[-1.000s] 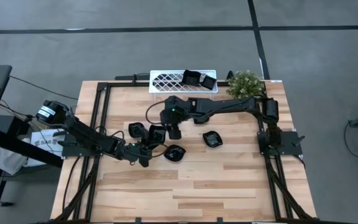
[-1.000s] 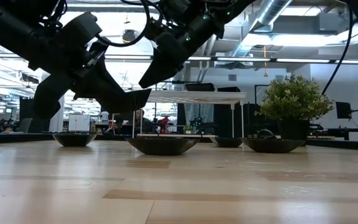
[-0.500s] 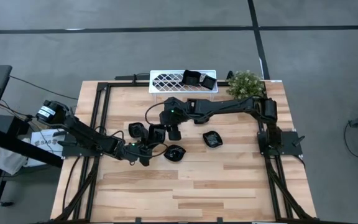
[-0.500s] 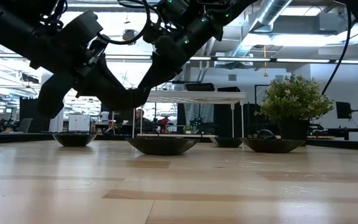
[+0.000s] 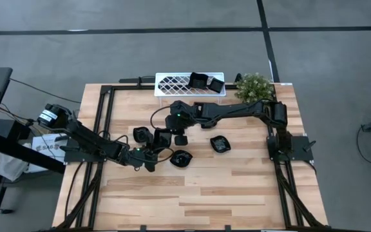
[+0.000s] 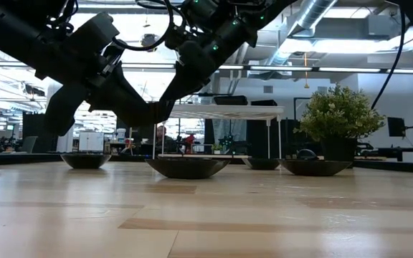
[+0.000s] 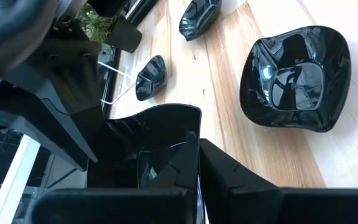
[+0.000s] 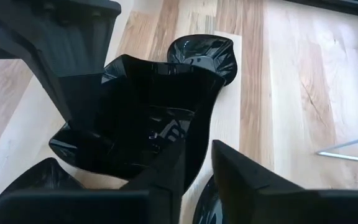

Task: Pick & Place Mini shaped plates
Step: Stack the black distorted square plate on top of the black distorted square plate on the shelf

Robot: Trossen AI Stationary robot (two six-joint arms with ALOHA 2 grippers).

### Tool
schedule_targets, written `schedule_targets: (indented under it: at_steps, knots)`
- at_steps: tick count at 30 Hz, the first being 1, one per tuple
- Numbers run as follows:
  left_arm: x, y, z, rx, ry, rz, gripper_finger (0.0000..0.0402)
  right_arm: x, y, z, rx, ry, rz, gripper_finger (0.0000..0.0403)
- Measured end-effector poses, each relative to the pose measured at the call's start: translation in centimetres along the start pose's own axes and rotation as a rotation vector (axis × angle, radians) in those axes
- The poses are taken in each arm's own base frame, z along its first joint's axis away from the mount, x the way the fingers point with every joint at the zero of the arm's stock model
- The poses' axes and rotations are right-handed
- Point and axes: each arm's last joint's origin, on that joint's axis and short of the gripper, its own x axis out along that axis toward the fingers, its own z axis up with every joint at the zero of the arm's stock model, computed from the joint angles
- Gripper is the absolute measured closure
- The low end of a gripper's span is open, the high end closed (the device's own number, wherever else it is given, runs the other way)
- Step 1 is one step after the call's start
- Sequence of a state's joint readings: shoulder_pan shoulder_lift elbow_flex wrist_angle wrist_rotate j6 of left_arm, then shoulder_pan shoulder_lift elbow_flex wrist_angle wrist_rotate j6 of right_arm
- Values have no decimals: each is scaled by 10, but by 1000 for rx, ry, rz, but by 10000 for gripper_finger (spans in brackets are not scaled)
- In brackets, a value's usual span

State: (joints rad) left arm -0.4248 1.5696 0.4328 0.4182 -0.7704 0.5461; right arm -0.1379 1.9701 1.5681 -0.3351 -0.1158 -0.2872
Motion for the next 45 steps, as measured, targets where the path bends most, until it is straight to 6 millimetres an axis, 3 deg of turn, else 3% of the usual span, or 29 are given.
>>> schedule_targets:
  at_steps: [8,15,21,35,45]
  knots:
    - [0,0,0,-1,5,11,387,0,0,0,-8,-1,0,398]
    - [0,0,0,-6,4,9,392,0,0,0,-8,-6,16,401]
    - [1,2,1,-112,-2,16,372,-4,0,2,-10,0,19,401]
    - [1,1,1,-151,-21,-21,279,-38,-5,35,-49,53,37,403]
    - [1,1,1,-150,-23,-26,266,-65,-22,47,-27,121,6,403]
